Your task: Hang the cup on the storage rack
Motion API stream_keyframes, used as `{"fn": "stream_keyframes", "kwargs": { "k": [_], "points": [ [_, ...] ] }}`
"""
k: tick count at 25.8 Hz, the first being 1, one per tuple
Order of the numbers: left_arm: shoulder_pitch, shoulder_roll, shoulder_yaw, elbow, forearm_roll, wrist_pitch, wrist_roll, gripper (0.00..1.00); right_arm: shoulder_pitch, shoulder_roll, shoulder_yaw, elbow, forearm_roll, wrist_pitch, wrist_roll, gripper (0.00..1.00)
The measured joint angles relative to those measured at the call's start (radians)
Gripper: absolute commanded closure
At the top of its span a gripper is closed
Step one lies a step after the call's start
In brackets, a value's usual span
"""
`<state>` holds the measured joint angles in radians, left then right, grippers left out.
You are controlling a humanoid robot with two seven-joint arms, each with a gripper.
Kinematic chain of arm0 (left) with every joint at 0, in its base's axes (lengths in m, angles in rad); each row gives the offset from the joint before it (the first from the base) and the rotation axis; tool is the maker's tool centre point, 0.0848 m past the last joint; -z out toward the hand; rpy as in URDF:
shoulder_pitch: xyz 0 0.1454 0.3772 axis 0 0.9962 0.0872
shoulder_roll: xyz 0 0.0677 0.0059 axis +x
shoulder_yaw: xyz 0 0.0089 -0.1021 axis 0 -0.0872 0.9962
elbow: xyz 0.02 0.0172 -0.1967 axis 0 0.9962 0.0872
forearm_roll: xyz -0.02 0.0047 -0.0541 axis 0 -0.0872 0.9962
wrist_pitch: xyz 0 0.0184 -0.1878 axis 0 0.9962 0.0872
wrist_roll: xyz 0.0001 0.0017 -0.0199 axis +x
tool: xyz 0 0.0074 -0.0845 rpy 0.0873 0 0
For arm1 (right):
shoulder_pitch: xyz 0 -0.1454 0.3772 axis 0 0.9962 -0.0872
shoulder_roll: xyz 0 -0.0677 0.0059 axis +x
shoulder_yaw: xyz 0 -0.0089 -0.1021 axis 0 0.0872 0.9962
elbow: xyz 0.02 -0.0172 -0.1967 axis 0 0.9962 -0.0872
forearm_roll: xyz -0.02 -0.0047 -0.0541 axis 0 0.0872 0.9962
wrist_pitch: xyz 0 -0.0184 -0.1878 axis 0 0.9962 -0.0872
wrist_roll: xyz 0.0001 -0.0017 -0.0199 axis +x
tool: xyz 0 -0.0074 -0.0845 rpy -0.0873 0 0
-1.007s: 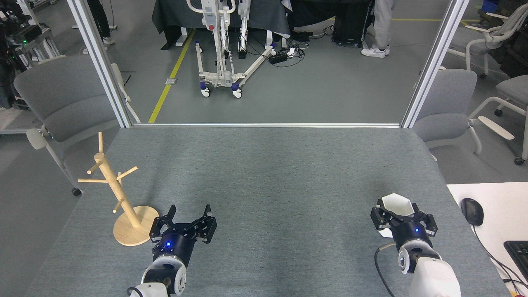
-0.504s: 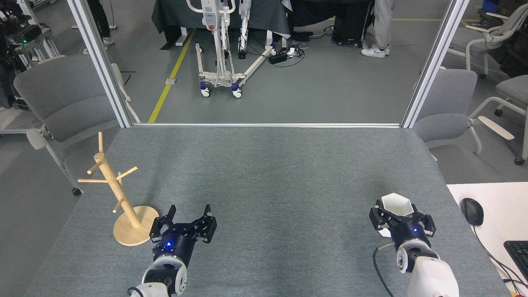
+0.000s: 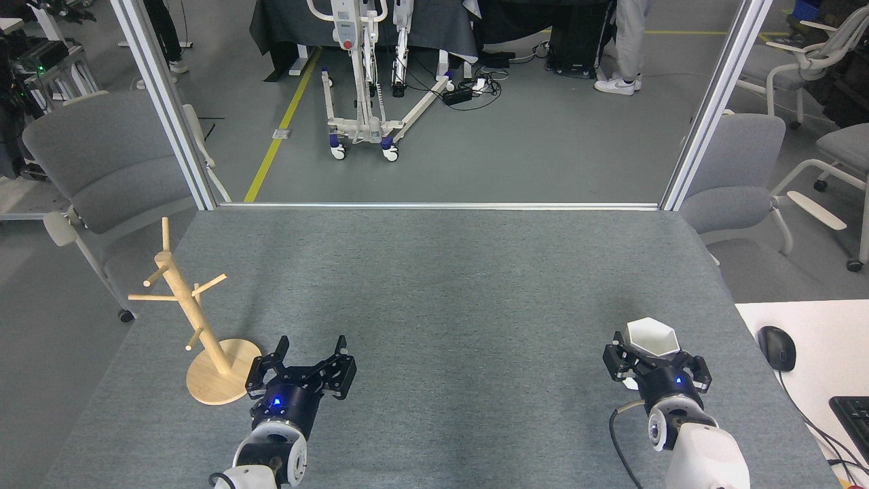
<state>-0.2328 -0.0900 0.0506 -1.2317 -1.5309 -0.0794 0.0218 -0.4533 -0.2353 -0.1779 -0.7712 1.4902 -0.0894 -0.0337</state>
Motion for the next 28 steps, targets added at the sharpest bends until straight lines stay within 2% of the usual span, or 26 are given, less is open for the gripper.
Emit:
{"fn": "stream_keyframes", "kwargs": {
  "k": [3,4,6,8,12,13,20,28],
  "points": [
    [0.001,0.001,0.0,-0.001,0.0,0.0,0.0,0.01,-0.003,-0.001,0.0,0.001,0.0,-0.001,0.001,0.04],
    [0.001,0.001,0.0,-0.001,0.0,0.0,0.0,0.01,-0.006,-0.002,0.0,0.001,0.0,-0.002,0.001,0.1],
    [0.001,0.002,0.0,-0.002,0.0,-0.001,0.0,0.01,-0.01,-0.002,0.0,0.001,0.001,-0.005,0.001,0.24],
    [0.001,0.002,0.0,-0.005,0.0,-0.001,0.001,0.01,-0.011,-0.002,0.0,0.001,0.001,-0.006,0.002,0.46],
    [0.002,0.003,0.001,-0.013,0.0,-0.002,0.001,0.01,-0.013,0.0,-0.001,0.001,0.0,-0.024,0.002,0.77],
    [0.002,0.004,0.001,-0.018,0.0,-0.002,0.001,0.01,-0.013,0.0,-0.002,0.001,0.0,-0.03,0.002,0.81],
    [0.008,0.008,0.001,-0.063,0.0,-0.003,0.001,0.01,-0.014,0.001,-0.004,0.001,0.0,-0.06,0.003,0.94],
    [0.07,0.002,-0.003,-0.179,0.001,-0.013,0.002,0.01,-0.023,-0.008,-0.002,-0.007,0.0,-0.068,0.003,1.0]
  ]
}}
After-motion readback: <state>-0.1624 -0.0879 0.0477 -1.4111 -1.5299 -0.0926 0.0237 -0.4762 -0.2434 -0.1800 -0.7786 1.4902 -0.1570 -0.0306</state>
